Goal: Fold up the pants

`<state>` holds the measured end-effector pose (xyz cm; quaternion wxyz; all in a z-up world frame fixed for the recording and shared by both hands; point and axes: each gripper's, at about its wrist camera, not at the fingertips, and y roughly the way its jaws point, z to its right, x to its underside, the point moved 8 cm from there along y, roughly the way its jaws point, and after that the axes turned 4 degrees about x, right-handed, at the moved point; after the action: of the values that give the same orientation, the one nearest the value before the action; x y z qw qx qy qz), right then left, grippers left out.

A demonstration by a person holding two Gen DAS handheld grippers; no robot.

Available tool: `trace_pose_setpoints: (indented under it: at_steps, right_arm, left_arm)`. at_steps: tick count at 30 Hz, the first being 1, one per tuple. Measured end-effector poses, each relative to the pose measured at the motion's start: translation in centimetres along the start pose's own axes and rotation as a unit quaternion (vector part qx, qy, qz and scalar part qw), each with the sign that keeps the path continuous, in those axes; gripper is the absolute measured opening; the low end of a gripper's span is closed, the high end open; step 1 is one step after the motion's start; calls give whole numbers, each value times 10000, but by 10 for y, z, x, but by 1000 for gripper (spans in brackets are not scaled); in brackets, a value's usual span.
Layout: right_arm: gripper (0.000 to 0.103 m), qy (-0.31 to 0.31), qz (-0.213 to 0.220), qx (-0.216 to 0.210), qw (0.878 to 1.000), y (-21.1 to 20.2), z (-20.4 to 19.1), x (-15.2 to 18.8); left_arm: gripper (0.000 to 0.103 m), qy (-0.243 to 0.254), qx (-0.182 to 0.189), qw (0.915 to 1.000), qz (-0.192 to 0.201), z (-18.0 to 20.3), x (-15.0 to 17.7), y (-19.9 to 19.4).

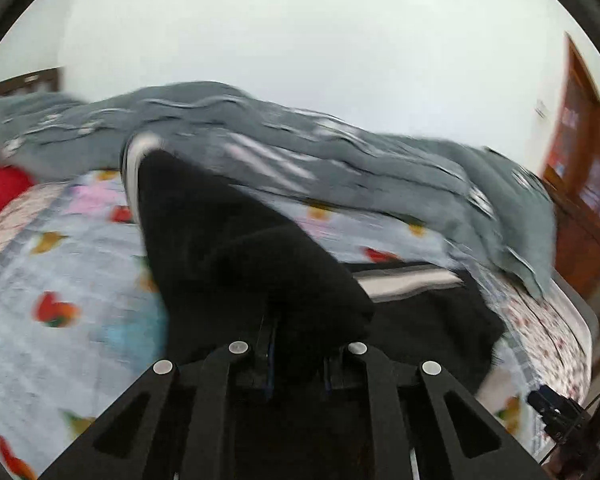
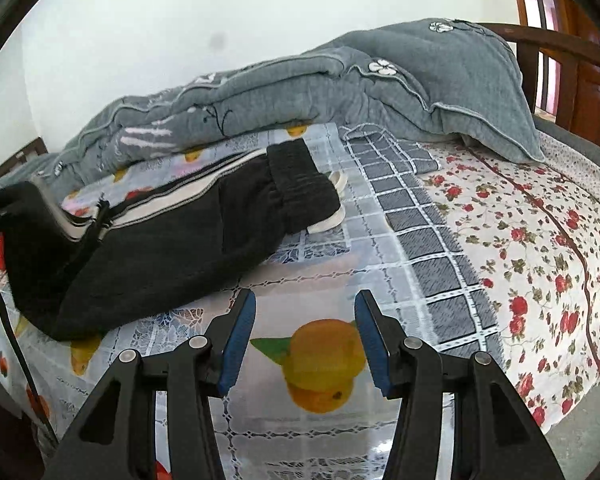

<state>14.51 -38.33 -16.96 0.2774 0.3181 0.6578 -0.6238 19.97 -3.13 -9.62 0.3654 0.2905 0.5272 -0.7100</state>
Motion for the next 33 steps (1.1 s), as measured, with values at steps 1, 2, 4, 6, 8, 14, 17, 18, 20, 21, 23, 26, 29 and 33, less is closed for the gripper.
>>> trace_pose_setpoints:
  at_steps: [1, 2, 4, 6, 8, 14, 17, 18, 20, 21, 23, 26, 29, 33]
  right_arm:
    - [51, -50, 5, -8, 10000, -1, 1, 0]
    - [51, -130, 8, 8, 9999, -2, 3, 2]
    - [51, -204, 5, 4, 9998, -4, 4, 5]
    - [51, -249, -15, -55, 9997, -6, 7, 9]
    - [51, -224, -45, -118, 9997, -8, 10, 15]
    - [51, -106, -166, -387, 9991, -6, 14, 25]
    - [51, -39, -140, -576, 9982, -3, 5, 18]
    - [51, -25, -120, -659, 9978, -3, 1, 15]
    - [51, 2, -85, -884, 9960, 0, -13, 7]
    - [51, 14, -80, -985, 9951, 1, -21, 3]
    - [51, 30, -110, -1216, 9925, 6, -41, -5]
    - [52, 89, -201, -1596, 9869, 17, -74, -15]
    - [52, 170, -450, -1870, 9812, 37, -104, -19]
    - [52, 294, -978, -1622, 9815, 77, -126, -7]
  left_arm:
    - [15, 77, 105, 9998, -128, 21, 8, 14]
    - [14, 123, 174, 9995, -231, 35, 17, 22]
    - [14, 229, 349, 9977, -540, 66, 40, 49]
    - [15, 320, 478, 9935, -982, 89, 69, 77]
    - [15, 349, 577, 9882, -1376, 101, 93, 89]
    - [53, 576, 1384, 9765, -1549, 117, 101, 63]
    - [64, 752, 1566, 9774, -1205, 105, 93, 21]
    - [66, 921, 1481, 9796, -1003, 99, 90, 7]
    - [67, 1170, 1233, 9832, -668, 85, 86, -13]
    - [70, 1281, 974, 9858, -475, 69, 84, -26]
    - [70, 1362, 570, 9887, -273, 49, 78, -38]
    - [78, 1077, 244, 9937, -217, -1, 82, -55]
    - [80, 628, 234, 9965, -509, -39, 98, -54]
    - [80, 135, 463, 9948, -896, -65, 125, -42]
